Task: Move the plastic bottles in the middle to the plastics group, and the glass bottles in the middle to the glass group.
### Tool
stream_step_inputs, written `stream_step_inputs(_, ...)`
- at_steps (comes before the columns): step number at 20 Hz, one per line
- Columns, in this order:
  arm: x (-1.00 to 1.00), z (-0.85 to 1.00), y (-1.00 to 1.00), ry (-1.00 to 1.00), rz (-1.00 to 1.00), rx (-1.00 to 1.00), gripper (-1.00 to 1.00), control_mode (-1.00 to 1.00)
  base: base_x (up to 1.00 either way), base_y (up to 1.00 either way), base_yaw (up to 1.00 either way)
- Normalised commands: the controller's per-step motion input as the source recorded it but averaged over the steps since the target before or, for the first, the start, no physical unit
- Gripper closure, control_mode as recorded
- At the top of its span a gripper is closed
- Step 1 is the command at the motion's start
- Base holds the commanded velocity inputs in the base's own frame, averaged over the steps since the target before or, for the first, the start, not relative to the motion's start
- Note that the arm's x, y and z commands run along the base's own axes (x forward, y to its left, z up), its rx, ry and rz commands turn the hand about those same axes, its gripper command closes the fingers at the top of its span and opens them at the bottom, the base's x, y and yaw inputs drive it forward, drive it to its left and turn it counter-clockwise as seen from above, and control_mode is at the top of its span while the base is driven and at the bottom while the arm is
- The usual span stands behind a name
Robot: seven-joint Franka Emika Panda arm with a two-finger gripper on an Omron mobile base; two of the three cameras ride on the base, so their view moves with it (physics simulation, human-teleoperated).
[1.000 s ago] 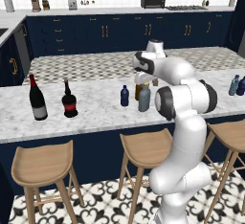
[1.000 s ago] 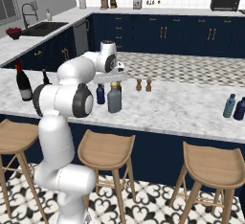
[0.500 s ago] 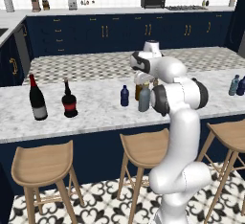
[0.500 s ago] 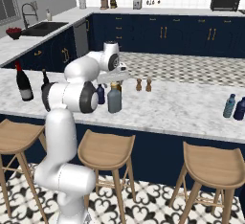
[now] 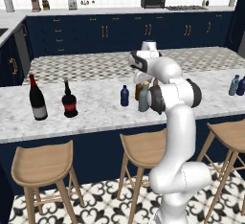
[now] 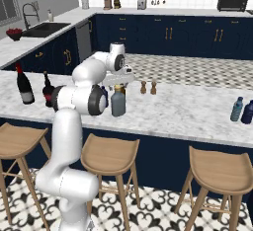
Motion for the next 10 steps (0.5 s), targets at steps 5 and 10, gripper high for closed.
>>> stream_step_inputs(5,-0.23,-0.11,0.02,0.00,0.01,0.00,-1.00,-1.00,0.00,0.00,0.00)
stream_step_inputs(10,0.00,-0.22,0.00,0.00,0.00,-0.05,-1.00,-1.00,0.00,0.00,0.00)
